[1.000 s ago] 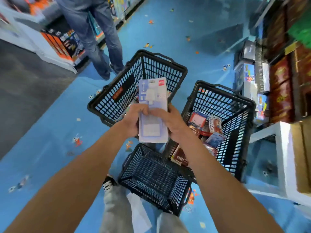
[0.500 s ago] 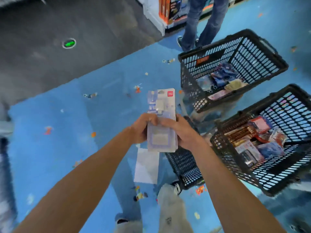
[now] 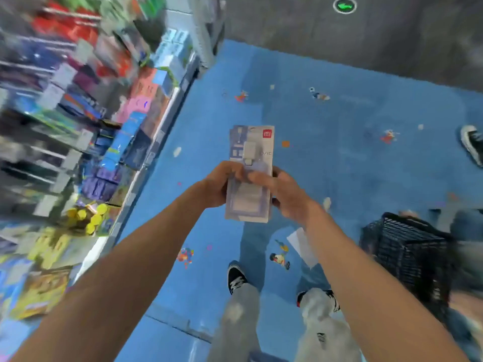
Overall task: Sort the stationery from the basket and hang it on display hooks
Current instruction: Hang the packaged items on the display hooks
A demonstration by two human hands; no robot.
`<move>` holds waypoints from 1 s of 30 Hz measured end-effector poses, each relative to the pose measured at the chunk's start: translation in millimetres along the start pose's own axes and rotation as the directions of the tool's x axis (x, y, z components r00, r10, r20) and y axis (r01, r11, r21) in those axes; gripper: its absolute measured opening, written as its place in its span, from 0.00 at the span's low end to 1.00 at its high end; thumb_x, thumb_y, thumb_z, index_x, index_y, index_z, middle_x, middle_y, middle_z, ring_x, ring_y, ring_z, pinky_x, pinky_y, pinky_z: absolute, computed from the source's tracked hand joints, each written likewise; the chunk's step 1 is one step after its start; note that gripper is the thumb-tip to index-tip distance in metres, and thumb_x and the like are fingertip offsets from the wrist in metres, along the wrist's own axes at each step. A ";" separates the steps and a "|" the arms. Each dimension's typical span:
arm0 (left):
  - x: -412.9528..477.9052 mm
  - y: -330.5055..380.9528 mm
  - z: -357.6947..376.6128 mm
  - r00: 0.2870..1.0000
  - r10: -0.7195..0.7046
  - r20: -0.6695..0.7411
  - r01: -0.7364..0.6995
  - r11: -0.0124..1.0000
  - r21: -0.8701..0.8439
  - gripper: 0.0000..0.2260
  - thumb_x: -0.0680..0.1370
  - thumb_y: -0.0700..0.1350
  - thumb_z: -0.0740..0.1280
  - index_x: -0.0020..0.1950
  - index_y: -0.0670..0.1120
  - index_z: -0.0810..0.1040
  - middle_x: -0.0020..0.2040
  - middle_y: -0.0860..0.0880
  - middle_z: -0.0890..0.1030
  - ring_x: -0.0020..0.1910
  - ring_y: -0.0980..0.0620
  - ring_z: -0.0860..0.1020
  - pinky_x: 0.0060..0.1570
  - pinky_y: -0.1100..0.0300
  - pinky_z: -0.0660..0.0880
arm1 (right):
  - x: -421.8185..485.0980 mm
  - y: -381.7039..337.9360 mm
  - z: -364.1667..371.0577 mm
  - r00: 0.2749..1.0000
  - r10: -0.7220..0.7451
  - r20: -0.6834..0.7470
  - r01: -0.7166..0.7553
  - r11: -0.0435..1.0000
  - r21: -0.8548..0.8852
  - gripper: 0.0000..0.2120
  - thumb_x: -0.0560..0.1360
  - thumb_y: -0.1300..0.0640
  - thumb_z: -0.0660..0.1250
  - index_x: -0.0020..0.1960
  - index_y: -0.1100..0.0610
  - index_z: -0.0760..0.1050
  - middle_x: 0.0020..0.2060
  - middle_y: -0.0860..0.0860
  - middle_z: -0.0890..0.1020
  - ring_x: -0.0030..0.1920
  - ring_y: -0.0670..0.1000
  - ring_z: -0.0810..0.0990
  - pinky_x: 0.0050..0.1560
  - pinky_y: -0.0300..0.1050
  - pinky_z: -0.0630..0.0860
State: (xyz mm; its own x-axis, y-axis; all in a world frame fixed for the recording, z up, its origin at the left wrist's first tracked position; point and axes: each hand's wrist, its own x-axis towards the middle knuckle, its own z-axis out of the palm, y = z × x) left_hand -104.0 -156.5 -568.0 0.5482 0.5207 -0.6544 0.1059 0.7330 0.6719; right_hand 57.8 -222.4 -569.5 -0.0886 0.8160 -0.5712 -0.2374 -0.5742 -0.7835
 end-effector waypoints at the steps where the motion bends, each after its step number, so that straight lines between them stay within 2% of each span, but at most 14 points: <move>1: -17.8 -1.4 -29.1 0.999 0.028 -0.036 -0.030 0.999 -0.043 0.35 0.63 0.41 0.61 0.71 0.34 0.74 0.60 0.36 0.78 0.59 0.36 0.77 0.67 0.39 0.71 | 12.5 -1.5 31.0 1.000 -0.002 0.019 0.003 0.999 -0.039 0.26 0.70 0.53 0.77 0.65 0.58 0.78 0.54 0.54 0.86 0.51 0.54 0.86 0.42 0.44 0.80; 3: -53.1 -3.4 -82.4 0.985 0.054 -0.166 -0.077 0.988 -0.133 0.33 0.61 0.42 0.62 0.67 0.36 0.76 0.60 0.36 0.77 0.59 0.36 0.76 0.68 0.38 0.71 | 37.6 -4.9 90.5 0.999 -0.009 0.035 0.013 0.993 -0.121 0.31 0.65 0.51 0.80 0.64 0.60 0.77 0.56 0.57 0.85 0.52 0.55 0.86 0.42 0.44 0.81; 7: -125.3 3.3 -157.4 0.927 0.179 -0.331 -0.276 0.921 -0.275 0.27 0.59 0.42 0.66 0.58 0.39 0.81 0.55 0.37 0.81 0.53 0.39 0.80 0.60 0.43 0.76 | 58.4 -30.1 208.0 0.985 -0.129 0.117 0.160 0.934 -0.319 0.32 0.61 0.49 0.80 0.62 0.55 0.77 0.53 0.50 0.84 0.47 0.44 0.84 0.47 0.43 0.81; 9: -162.9 15.3 -183.6 0.901 0.267 -0.342 -0.373 0.879 -0.297 0.27 0.61 0.43 0.67 0.60 0.39 0.82 0.55 0.37 0.82 0.51 0.39 0.82 0.54 0.46 0.79 | 58.5 -47.1 258.1 0.961 -0.170 0.217 0.240 0.903 -0.357 0.26 0.61 0.50 0.79 0.58 0.53 0.79 0.47 0.46 0.85 0.41 0.39 0.84 0.43 0.41 0.80; 11: -194.5 32.0 -206.5 0.870 0.333 -0.364 -0.446 0.845 -0.293 0.32 0.63 0.44 0.66 0.66 0.36 0.78 0.59 0.36 0.80 0.55 0.37 0.80 0.57 0.44 0.76 | 57.0 -68.6 298.8 0.921 -0.210 0.329 0.326 0.877 -0.353 0.16 0.65 0.57 0.79 0.51 0.52 0.81 0.42 0.45 0.86 0.39 0.40 0.83 0.41 0.43 0.79; 14: -236.6 71.2 -226.8 0.800 0.347 -0.490 -0.529 0.793 -0.302 0.27 0.60 0.42 0.65 0.58 0.40 0.84 0.55 0.37 0.83 0.51 0.39 0.81 0.57 0.46 0.75 | 56.2 -110.1 346.0 0.831 -0.233 0.505 0.440 0.831 -0.342 0.13 0.69 0.63 0.76 0.49 0.50 0.82 0.42 0.43 0.87 0.42 0.43 0.84 0.44 0.44 0.79; 16: -263.4 103.0 -230.7 0.750 0.383 -0.539 -0.589 0.758 -0.282 0.21 0.63 0.40 0.61 0.50 0.42 0.87 0.49 0.40 0.84 0.44 0.41 0.83 0.50 0.51 0.79 | 55.0 -141.5 374.0 0.756 -0.230 0.612 0.519 0.781 -0.347 0.18 0.66 0.60 0.77 0.55 0.53 0.82 0.47 0.49 0.87 0.47 0.49 0.85 0.47 0.50 0.82; 18: -286.2 133.4 -232.2 0.708 0.419 -0.569 -0.634 0.731 -0.251 0.20 0.66 0.38 0.58 0.49 0.41 0.87 0.48 0.40 0.84 0.44 0.40 0.82 0.49 0.51 0.78 | 56.5 -172.1 398.0 0.698 -0.252 0.671 0.585 0.741 -0.330 0.22 0.64 0.57 0.79 0.57 0.56 0.82 0.51 0.56 0.86 0.52 0.55 0.86 0.52 0.58 0.83; 19: -295.6 148.1 -231.8 0.692 0.430 -0.579 -0.646 0.727 -0.233 0.20 0.67 0.38 0.58 0.51 0.41 0.86 0.49 0.40 0.83 0.44 0.40 0.81 0.50 0.50 0.77 | 60.4 -185.1 407.4 0.670 -0.269 0.692 0.611 0.729 -0.308 0.21 0.64 0.57 0.79 0.57 0.56 0.82 0.51 0.56 0.87 0.52 0.55 0.86 0.53 0.59 0.83; 22: -314.7 190.1 -231.2 0.604 0.460 -0.651 -0.690 0.710 -0.138 0.14 0.74 0.38 0.56 0.49 0.38 0.81 0.44 0.41 0.82 0.42 0.40 0.80 0.50 0.48 0.75 | 67.5 -229.1 428.7 0.611 -0.283 0.740 0.630 0.739 -0.238 0.15 0.71 0.62 0.78 0.56 0.52 0.82 0.52 0.53 0.87 0.52 0.52 0.86 0.53 0.54 0.83; 24: -322.2 213.9 -231.3 0.532 0.478 -0.699 -0.698 0.714 -0.043 0.08 0.73 0.40 0.62 0.47 0.39 0.78 0.46 0.40 0.77 0.47 0.39 0.74 0.55 0.47 0.71 | 73.6 -259.9 437.1 0.571 -0.253 0.781 0.618 0.759 -0.206 0.13 0.74 0.64 0.75 0.53 0.49 0.81 0.46 0.44 0.87 0.48 0.43 0.85 0.48 0.43 0.83; 26: -328.1 236.4 -232.2 0.493 0.475 -0.729 -0.677 0.735 0.020 0.07 0.75 0.45 0.69 0.46 0.43 0.85 0.50 0.43 0.83 0.51 0.41 0.80 0.61 0.47 0.73 | 79.7 -290.3 441.8 0.525 -0.250 0.813 0.629 0.758 -0.172 0.11 0.74 0.61 0.76 0.55 0.52 0.82 0.46 0.45 0.88 0.47 0.44 0.86 0.47 0.42 0.82; 28: -330.4 257.2 -229.0 0.448 0.452 -0.771 -0.637 0.767 0.080 0.11 0.81 0.53 0.67 0.55 0.52 0.88 0.60 0.48 0.85 0.61 0.47 0.82 0.66 0.46 0.74 | 87.5 -319.2 444.4 0.501 -0.230 0.835 0.617 0.771 -0.158 0.18 0.71 0.55 0.76 0.60 0.54 0.82 0.52 0.52 0.87 0.51 0.49 0.86 0.53 0.45 0.82; 30: -330.3 276.6 -216.9 0.359 0.471 -0.805 -0.634 0.756 0.159 0.18 0.82 0.59 0.64 0.64 0.52 0.84 0.63 0.54 0.84 0.63 0.55 0.81 0.60 0.55 0.78 | 97.7 -341.7 450.2 0.482 -0.210 0.851 0.593 0.793 -0.140 0.16 0.72 0.57 0.77 0.58 0.52 0.81 0.52 0.50 0.87 0.52 0.46 0.85 0.53 0.40 0.81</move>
State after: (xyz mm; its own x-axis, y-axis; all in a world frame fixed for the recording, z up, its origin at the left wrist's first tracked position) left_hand -435.7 -30.8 -241.2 -0.4212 0.8852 -0.1978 -0.1354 0.1542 0.9787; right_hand -305.3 83.4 -247.5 -0.8156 0.5703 0.0976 -0.1058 0.0189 -0.9942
